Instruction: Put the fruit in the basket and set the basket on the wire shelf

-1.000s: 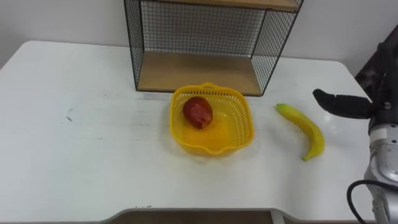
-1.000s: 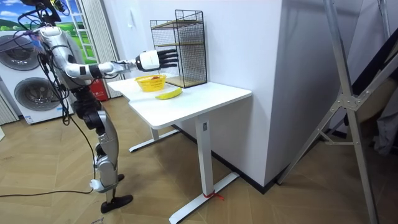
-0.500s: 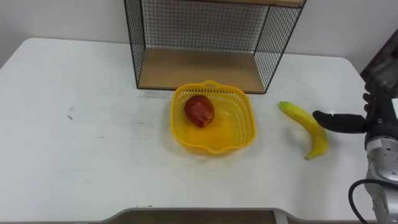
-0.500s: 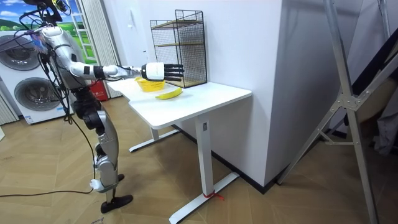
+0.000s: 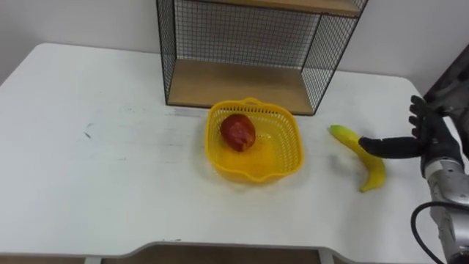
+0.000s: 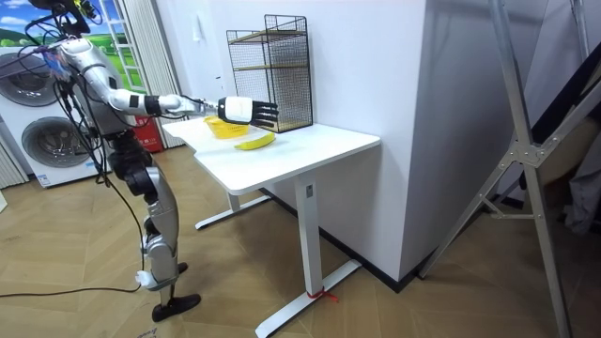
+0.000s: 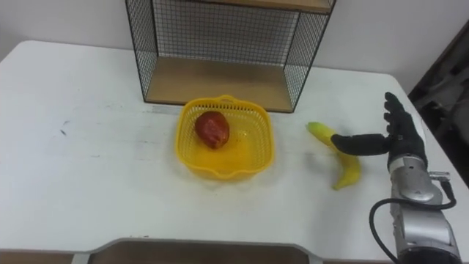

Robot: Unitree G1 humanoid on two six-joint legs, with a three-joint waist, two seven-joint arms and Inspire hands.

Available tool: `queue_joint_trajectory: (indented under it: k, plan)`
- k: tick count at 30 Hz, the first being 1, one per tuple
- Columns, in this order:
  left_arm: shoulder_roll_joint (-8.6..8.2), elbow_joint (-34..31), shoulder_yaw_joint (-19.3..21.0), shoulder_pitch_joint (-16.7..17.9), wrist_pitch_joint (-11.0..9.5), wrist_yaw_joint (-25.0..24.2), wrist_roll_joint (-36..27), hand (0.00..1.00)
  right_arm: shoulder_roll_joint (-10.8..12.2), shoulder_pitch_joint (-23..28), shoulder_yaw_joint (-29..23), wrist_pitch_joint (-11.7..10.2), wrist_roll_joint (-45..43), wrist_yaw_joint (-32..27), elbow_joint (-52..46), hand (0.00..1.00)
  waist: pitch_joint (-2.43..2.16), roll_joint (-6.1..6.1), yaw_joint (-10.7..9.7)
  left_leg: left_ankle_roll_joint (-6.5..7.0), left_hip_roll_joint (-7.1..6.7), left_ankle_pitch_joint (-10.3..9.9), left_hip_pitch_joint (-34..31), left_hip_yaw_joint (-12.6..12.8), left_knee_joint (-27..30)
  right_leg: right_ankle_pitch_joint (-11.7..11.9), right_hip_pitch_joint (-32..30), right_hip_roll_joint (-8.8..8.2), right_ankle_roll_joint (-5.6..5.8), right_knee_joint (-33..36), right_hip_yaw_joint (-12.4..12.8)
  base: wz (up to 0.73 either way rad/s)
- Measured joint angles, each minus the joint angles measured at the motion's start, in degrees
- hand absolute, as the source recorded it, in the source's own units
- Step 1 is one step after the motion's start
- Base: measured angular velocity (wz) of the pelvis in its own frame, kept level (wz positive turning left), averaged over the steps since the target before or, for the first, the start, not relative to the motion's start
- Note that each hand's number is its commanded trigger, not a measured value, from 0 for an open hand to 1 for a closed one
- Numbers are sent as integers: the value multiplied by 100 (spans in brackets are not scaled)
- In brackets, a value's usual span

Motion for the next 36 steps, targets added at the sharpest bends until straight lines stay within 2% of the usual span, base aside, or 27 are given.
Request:
queue_joint_trajectory:
  k: [6,8,11,16,20,34,35,36]
  plan:
    - [10,-61,-1,5,0,-10,-4,0,-4,0,136,26,-559,447,123,0,19,22,12,-1,1,-1,-69,-63,48,1,-7,-3,-1,-8,-79,6]
    - [34,-101,-9,2,0,-11,-5,0,-4,1,236,114,-716,652,124,0,18,25,23,-1,-2,-1,-76,-68,50,2,-34,-4,-3,-31,-88,0]
    - [59,-140,-36,-7,-1,-10,-5,0,-16,1,417,131,-921,801,155,0,23,38,36,-1,-2,-1,-88,-68,50,9,-33,-2,-11,-57,-91,0]
    - [83,-42,-57,-125,-7,-8,-2,0,-30,0,579,123,-1284,875,442,0,17,55,61,-1,-5,-1,-126,-98,48,11,-43,-2,-13,-29,-106,2]
    - [95,15,-135,-127,-7,-3,-5,0,-98,-4,648,69,-1287,894,597,0,31,93,67,-1,-4,-1,-3,-114,38,10,24,-1,-12,-3,-118,0]
    - [102,77,-151,-92,25,-10,-9,0,-111,-215,644,-28,-1453,1086,1298,2,32,76,194,-5,-6,-6,28,-120,54,10,128,0,-15,-70,-136,0]
    - [102,77,-151,-96,25,-10,-9,0,-111,-215,638,-34,-1456,1086,1298,80,30,77,193,-4,-6,-5,32,-119,68,12,129,1,-16,-67,-134,0]
    - [102,77,-152,-100,25,-10,-8,0,-111,-215,633,-41,-1456,1086,1298,100,29,76,190,-4,-6,-5,32,-119,73,13,130,2,-17,-64,-133,0]
